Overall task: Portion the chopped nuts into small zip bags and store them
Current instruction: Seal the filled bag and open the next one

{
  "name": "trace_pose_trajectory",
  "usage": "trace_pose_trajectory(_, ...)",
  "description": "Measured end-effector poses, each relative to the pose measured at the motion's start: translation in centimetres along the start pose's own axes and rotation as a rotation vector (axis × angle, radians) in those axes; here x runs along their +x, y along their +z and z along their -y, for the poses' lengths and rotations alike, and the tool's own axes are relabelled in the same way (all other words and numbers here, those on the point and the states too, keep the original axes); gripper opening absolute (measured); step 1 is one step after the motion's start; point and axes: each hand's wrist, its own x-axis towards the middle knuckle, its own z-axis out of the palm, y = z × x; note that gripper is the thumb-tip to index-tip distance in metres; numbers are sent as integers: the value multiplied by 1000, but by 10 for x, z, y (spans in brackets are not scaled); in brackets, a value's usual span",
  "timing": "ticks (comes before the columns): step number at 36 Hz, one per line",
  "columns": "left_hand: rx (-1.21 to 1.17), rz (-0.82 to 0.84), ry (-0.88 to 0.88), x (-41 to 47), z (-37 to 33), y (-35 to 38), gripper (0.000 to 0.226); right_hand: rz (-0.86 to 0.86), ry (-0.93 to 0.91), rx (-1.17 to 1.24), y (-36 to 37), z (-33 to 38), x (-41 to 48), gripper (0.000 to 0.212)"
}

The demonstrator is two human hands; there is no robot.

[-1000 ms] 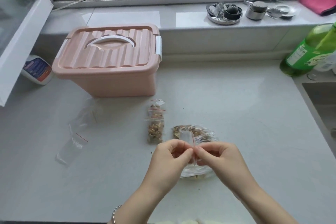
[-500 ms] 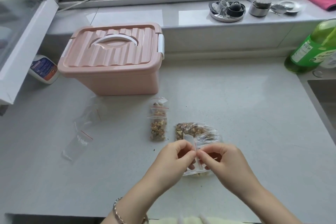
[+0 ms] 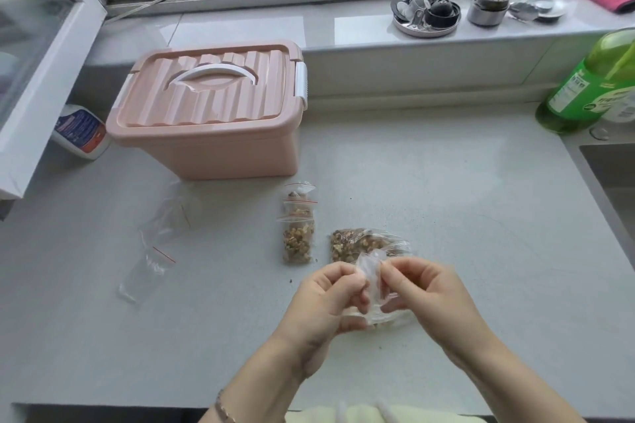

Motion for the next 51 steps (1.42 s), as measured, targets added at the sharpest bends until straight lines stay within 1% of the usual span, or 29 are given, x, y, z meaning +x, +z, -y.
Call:
trace_pose_trajectory(2,364,-195,170,0,-3,-1,24,-158,-148,-348,-2,-2,-1,17)
trace_pose_trajectory(4,708,-361,325,-4,-8,-1,25,-271,-286,-639,-4,-5,-1,16)
trace_pose_trajectory(5,819,-412,374,-7,-9,-1,24,-313,-325,-745,-6,-7,0,16)
trace_pose_trajectory(7,914,-459,451,-8,-10,-3,27,-372,-338,-845,-12,-8,4,18)
trace_pose_trajectory(8,921,-452,488,-8,-11,-4,27,-389,-320,-832,-15,-6,5,20)
trace_pose_trajectory(10,892,-398,520,-8,-12,-4,22,-376,-267,-685,-21,1,6,22)
trace_pose_trajectory(12,813,-337,481,-7,-14,-3,19,-313,-242,-556,-21,7,4,22)
trace_pose_trajectory(14,701,-254,394,-6,-14,0,19,-250,-253,-505,-18,12,-1,20)
trace_pose_trajectory(17,604,-174,334,-6,-12,7,22,-184,-294,-493,-14,17,-7,17)
trace_pose_trajectory(19,568,-168,327,-6,-10,12,21,-144,-313,-497,-11,19,-9,15)
trace_pose_trajectory(22,508,-162,337,-6,-8,18,17,-105,-354,-529,-7,17,-11,4)
trace_pose_trajectory(24,506,-169,352,-5,-7,18,17,-96,-374,-544,-6,15,-11,6)
trace_pose_trajectory(27,481,-133,346,-5,-7,16,17,-81,-363,-520,-7,14,-10,17)
trace_pose_trajectory(30,488,-82,331,-4,-9,12,17,-57,-315,-467,-8,16,-7,12)
trace_pose_trajectory(32,536,-101,334,-4,-10,9,18,-62,-280,-432,-8,16,-6,10)
trace_pose_trajectory(33,604,-140,354,-3,-10,8,22,-83,-273,-429,-8,16,-5,12)
trace_pose_trajectory(34,715,-195,376,-2,-9,7,26,-117,-273,-439,-8,15,-4,16)
trace_pose_trajectory(37,1186,-388,390,-1,-10,5,31,-271,-279,-501,-9,9,0,25)
trace_pose_trajectory(38,1269,-428,409,0,-9,6,29,-307,-283,-524,-9,7,1,25)
trace_pose_trajectory(40,1281,-430,489,1,-6,9,26,-335,-289,-558,-6,4,3,23)
trace_pose_trajectory(41,1230,-405,549,3,-3,9,25,-338,-277,-541,-6,3,4,23)
trace_pose_trajectory(43,1092,-302,672,6,0,8,20,-315,-206,-413,-7,4,5,22)
trace_pose_trajectory(44,1054,-242,727,7,2,6,28,-287,-165,-336,-8,5,4,22)
trace_pose_trajectory(46,1092,-146,829,11,7,0,61,-217,-111,-224,-11,8,3,20)
trace_pose_trajectory(47,1136,-127,860,13,9,-2,73,-183,-100,-193,-11,9,2,20)
trace_pose_trajectory(48,1172,-129,890,14,9,-3,78,-155,-95,-176,-11,10,1,20)
trace_pose_trajectory(51,1187,-189,992,16,11,0,69,-123,-90,-140,-11,12,0,22)
